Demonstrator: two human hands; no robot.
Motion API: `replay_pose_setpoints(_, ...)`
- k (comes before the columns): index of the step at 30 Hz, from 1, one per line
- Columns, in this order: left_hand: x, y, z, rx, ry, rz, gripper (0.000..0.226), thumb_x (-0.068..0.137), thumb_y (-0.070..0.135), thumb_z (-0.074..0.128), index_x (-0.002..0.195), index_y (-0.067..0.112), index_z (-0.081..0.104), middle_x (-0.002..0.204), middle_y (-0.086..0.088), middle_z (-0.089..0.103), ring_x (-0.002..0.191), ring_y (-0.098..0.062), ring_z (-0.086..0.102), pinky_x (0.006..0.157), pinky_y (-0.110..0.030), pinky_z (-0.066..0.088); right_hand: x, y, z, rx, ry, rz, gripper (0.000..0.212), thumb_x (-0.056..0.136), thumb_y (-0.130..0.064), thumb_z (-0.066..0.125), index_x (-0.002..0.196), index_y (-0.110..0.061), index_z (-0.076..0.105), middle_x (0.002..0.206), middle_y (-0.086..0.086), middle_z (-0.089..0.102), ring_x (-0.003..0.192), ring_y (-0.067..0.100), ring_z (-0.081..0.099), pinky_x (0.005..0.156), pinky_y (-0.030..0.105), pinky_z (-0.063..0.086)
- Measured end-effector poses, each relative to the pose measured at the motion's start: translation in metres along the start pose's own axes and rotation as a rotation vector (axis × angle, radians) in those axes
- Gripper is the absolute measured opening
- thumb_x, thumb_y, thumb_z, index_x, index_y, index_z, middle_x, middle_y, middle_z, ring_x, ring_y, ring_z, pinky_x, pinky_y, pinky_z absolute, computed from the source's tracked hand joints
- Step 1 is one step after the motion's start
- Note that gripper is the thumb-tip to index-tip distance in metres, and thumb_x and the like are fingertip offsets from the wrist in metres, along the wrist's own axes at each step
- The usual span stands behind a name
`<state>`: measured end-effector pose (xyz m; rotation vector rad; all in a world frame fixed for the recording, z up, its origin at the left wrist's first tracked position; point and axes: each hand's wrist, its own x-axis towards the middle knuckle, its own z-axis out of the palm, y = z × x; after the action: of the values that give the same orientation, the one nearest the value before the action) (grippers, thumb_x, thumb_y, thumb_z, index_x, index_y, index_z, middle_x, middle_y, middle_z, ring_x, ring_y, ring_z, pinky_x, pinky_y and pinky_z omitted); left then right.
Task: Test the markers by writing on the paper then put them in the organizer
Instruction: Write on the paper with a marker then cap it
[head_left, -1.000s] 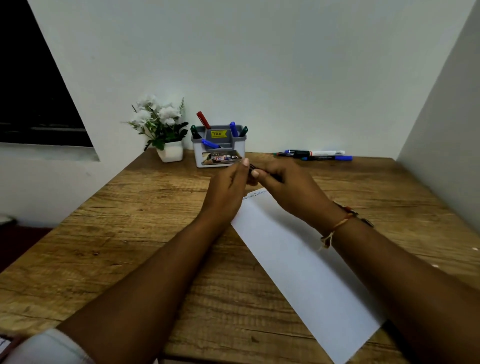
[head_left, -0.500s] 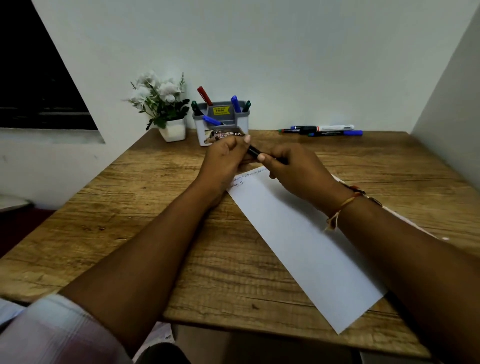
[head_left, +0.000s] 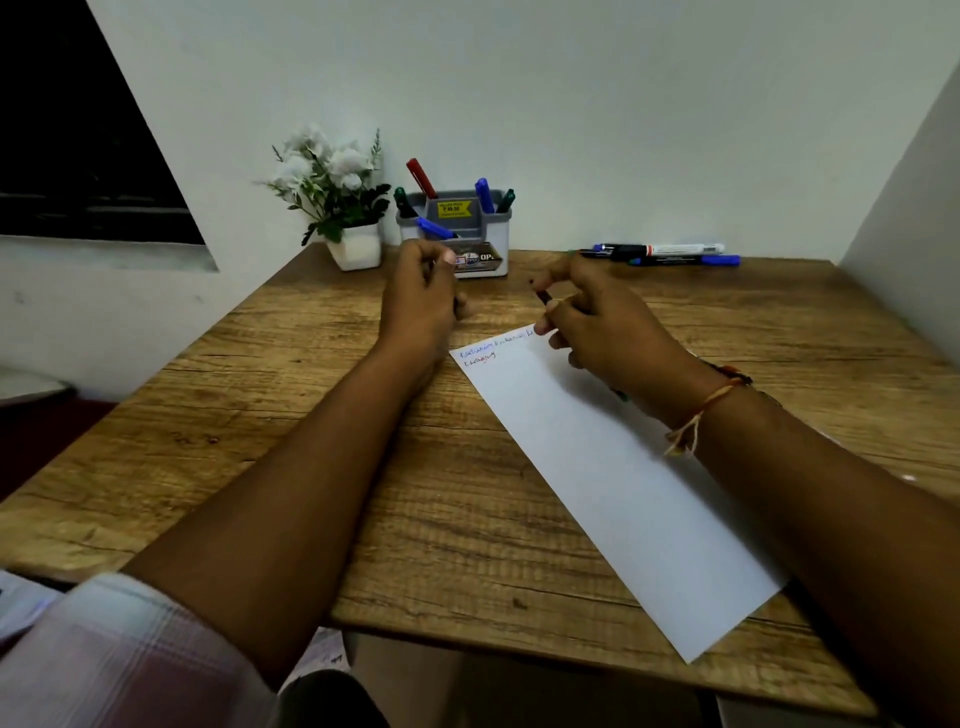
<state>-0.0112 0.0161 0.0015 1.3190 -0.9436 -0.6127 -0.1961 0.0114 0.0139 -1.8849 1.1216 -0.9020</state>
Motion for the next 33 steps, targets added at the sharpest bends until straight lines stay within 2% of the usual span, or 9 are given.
replay_pose_setpoints(4,0.002,-0.004,-0.005,0.472,-0.129,0.172,0.01,0.1,0.025,0.055,0.103,0.019,0.062,0.09,0.007,0.058,0.076,-0.005,0.052,0.065,-0.022,0.041,0.001,-0.004,0.001,0.416,-0.014,0.223,0.023,0.107,-0.007,0.047,0.119,-0.011,0.066,0.098,0.009,0.076,0.078,0.009,0.074,0.064,0.021,0.061)
replay_pose_setpoints(7,0.001,-0.007,-0.007,0.664,-0.282,0.227,0.009,0.098,0.02,0.058,0.098,0.019,0.067,0.091,0.009,0.06,0.084,-0.007,0.054,0.068,-0.023,0.039,0.003,0.002,0.004,0.353,-0.013,0.184,0.014,0.103,-0.014,0.062,0.114,-0.007,0.066,0.089,0.004,0.076,0.073,0.004,0.074,0.066,0.019,0.06)
replay_pose_setpoints(10,0.003,-0.01,-0.008,0.743,-0.374,0.214,0.009,0.096,0.024,0.061,0.091,0.021,0.068,0.082,0.012,0.061,0.085,-0.011,0.058,0.067,-0.027,0.039,0.004,0.006,0.008,0.188,0.056,0.118,0.021,0.104,-0.03,0.059,0.101,-0.013,0.07,0.082,-0.001,0.073,0.069,0.003,0.069,0.065,0.022,0.056)
replay_pose_setpoints(13,0.004,-0.011,-0.011,0.769,-0.423,0.213,0.01,0.092,0.03,0.067,0.09,0.021,0.072,0.086,0.014,0.064,0.085,-0.007,0.058,0.065,-0.026,0.04,0.005,0.007,0.012,0.162,0.106,0.088,0.032,0.102,-0.033,0.063,0.096,-0.005,0.077,0.077,0.003,0.071,0.068,0.005,0.067,0.064,0.022,0.058)
replay_pose_setpoints(17,0.005,-0.011,-0.011,0.768,-0.445,0.209,0.01,0.091,0.029,0.069,0.092,0.022,0.075,0.096,0.009,0.069,0.089,-0.008,0.06,0.073,-0.029,0.046,0.002,0.005,0.018,0.146,0.084,0.093,0.014,0.095,-0.017,0.071,0.091,-0.006,0.078,0.081,0.008,0.078,0.073,0.01,0.075,0.065,0.021,0.061)
replay_pose_setpoints(22,0.006,-0.011,-0.013,0.754,-0.472,0.174,0.007,0.089,0.027,0.07,0.093,0.023,0.075,0.099,0.006,0.07,0.096,-0.012,0.062,0.083,-0.034,0.051,0.003,0.006,0.021,0.005,0.073,0.084,0.011,0.083,-0.017,0.069,0.085,-0.011,0.078,0.075,0.004,0.078,0.068,0.012,0.071,0.072,0.038,0.061)
replay_pose_setpoints(26,0.008,-0.011,-0.013,0.774,-0.488,0.148,0.005,0.088,0.026,0.072,0.092,0.026,0.075,0.104,0.007,0.069,0.1,-0.012,0.06,0.09,-0.04,0.052,0.004,0.007,0.023,-0.018,0.078,0.099,0.012,0.08,-0.021,0.071,0.084,-0.011,0.077,0.077,0.003,0.078,0.077,0.019,0.073,0.084,0.05,0.062)
replay_pose_setpoints(29,0.009,-0.011,-0.013,0.77,-0.488,0.132,0.008,0.087,0.027,0.073,0.094,0.027,0.075,0.105,0.008,0.069,0.101,-0.012,0.06,0.092,-0.041,0.052,0.005,0.008,0.024,-0.013,0.064,0.106,0.01,0.079,-0.019,0.072,0.083,-0.012,0.078,0.079,0.005,0.078,0.086,0.024,0.075,0.087,0.053,0.061)
replay_pose_setpoints(33,0.009,-0.011,-0.013,0.69,-0.483,0.1,0.009,0.086,0.026,0.074,0.095,0.026,0.075,0.107,0.007,0.068,0.103,-0.012,0.059,0.093,-0.039,0.051,0.006,0.01,0.025,-0.022,0.069,0.108,0.009,0.079,-0.019,0.072,0.081,-0.013,0.078,0.077,0.003,0.078,0.085,0.022,0.076,0.09,0.053,0.061)
